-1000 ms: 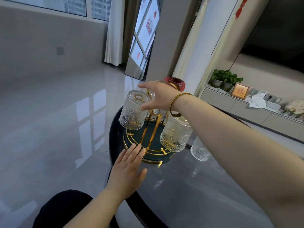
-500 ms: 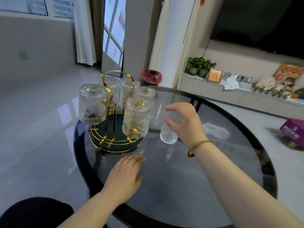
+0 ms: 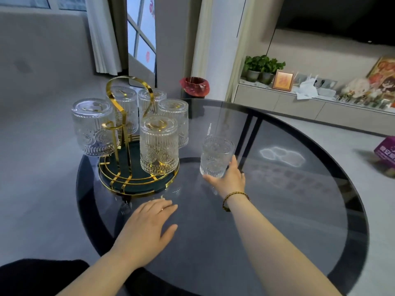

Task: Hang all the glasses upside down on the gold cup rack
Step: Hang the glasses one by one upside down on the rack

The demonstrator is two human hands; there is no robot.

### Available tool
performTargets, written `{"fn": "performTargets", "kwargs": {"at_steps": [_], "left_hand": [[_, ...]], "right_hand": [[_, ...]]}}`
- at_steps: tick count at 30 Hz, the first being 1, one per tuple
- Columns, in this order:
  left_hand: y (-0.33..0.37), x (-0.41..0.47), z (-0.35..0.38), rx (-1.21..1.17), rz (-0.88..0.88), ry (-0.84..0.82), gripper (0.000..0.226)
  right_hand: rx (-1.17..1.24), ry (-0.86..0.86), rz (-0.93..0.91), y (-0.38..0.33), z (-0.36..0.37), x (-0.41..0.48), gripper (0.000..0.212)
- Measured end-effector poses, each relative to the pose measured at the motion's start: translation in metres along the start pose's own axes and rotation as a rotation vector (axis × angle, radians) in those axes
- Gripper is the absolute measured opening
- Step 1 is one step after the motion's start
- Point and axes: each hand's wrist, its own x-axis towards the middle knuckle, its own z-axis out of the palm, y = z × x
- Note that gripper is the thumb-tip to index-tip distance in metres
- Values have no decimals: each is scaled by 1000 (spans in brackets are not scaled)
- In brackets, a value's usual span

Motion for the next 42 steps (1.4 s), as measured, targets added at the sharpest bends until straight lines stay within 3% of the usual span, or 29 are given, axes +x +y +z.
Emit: {"fn": "performTargets", "kwargs": {"at_steps": [9, 16, 24, 30, 36, 42], "left_hand": [[-2, 2, 2, -8, 12, 4, 47], [-1, 2, 1, 3, -13, -30, 48], [0, -1, -2, 16, -38, -26, 46], [-17, -20, -14, -16, -128, 118, 41], [-55, -37, -32, 4, -386, 148, 53], [-74, -40, -39, 2, -441, 87, 58]], "right_hand": [[49, 75, -12, 2, 9, 9, 78], [224, -4, -60, 2, -3, -7, 73], [267, 60, -257, -25, -61, -34, 60], [310, 20, -423, -72, -112, -57, 58], [141, -134, -624, -144, -123, -74, 61], [-68, -233, -759, -214, -101, -78, 68]]}}
